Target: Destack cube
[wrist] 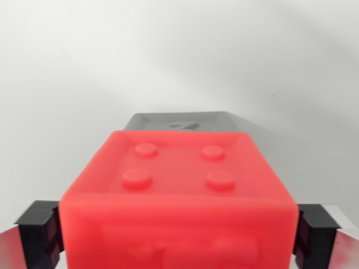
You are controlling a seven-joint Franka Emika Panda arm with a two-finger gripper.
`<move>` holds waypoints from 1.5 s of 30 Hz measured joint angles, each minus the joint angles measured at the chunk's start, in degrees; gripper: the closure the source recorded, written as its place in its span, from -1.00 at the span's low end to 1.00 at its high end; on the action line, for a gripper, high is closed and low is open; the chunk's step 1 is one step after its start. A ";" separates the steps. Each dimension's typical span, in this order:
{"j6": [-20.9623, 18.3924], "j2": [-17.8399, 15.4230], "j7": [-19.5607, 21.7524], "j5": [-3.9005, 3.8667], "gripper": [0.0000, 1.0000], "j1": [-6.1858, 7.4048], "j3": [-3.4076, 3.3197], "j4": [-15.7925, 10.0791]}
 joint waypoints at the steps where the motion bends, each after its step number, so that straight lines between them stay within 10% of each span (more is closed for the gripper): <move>1: 0.00 0.00 0.00 0.00 1.00 0.00 0.00 0.00; 45: -2.71 -3.28 -0.01 -0.01 1.00 0.09 -0.13 -0.33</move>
